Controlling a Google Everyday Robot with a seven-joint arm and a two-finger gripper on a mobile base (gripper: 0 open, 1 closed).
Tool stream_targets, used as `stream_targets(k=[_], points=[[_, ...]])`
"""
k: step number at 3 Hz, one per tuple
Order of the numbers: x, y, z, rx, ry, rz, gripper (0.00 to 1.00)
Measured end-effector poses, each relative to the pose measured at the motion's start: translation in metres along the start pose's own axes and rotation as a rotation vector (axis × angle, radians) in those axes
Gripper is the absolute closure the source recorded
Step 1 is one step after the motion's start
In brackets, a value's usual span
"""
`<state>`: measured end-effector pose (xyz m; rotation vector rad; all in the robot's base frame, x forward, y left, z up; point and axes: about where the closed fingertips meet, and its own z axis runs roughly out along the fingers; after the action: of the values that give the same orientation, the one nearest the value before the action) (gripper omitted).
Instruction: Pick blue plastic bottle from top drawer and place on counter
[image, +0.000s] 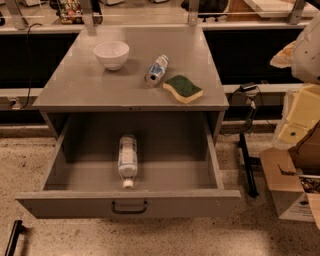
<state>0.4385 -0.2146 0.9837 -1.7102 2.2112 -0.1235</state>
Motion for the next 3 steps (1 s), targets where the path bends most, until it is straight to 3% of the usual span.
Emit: stream_targets(k=[1, 2, 3], points=[[0.0, 0.0, 0.0, 0.0, 0.0, -0.001, 0.0], [-0.033, 0.004, 0.027, -0.049, -0.035, -0.144, 0.0], [-0.088, 0.024, 0.07, -0.124, -0.136, -0.374, 0.0]])
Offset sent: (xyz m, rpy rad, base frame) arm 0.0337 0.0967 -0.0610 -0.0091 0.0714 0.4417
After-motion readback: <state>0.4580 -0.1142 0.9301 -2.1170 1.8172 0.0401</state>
